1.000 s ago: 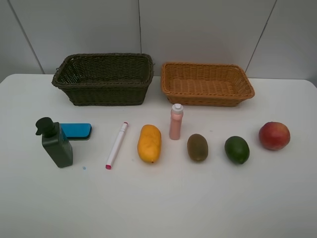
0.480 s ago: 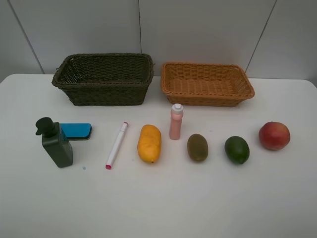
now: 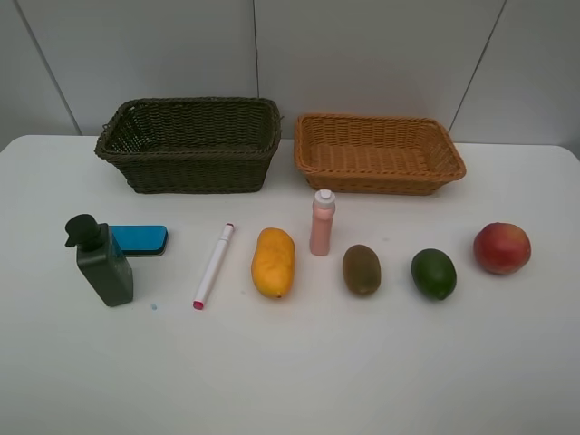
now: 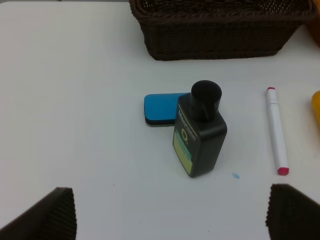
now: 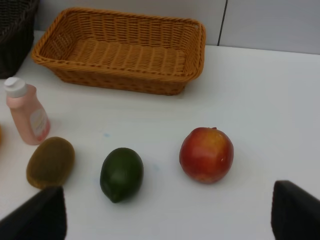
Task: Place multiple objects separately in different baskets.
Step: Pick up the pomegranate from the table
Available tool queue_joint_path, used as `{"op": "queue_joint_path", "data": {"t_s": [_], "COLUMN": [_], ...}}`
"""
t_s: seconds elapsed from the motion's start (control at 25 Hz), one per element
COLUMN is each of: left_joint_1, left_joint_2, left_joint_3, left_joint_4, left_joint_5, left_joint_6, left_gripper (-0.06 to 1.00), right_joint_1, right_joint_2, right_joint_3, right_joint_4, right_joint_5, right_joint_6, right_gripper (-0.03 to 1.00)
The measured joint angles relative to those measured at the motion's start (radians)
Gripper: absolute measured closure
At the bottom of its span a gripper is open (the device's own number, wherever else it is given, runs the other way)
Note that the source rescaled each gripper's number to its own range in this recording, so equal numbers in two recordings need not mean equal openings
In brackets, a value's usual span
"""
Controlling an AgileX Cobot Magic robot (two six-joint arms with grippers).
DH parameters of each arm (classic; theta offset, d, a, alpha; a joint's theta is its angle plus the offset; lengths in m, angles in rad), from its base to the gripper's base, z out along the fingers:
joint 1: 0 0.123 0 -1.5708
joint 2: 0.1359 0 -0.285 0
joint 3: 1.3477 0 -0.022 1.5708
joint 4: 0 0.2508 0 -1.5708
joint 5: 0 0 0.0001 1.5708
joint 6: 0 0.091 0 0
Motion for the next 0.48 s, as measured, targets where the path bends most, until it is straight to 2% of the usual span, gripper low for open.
{"op": "queue_joint_path", "data": {"t_s": [0.24,0.48], "left_joint_1": [0.0,0.0], "left_joint_2": [0.0,0.0], "left_joint_3": [0.0,0.0], "left_joint_4": [0.0,0.0], "left_joint_5": [0.0,0.0], "left_joint_6": [0.0,0.0], "left_gripper": [-0.05,-0.05], "right_joint_1": [0.0,0.0], "right_joint_2": [0.01,0.144], "right_joint_3": [0.0,-0.001], "right_joint_4": [0.0,0.0], "right_joint_5": [-0.001,-0.002], "right_joint_6": [0.003,0.003], "right_gripper": [-0.01,-0.01]}}
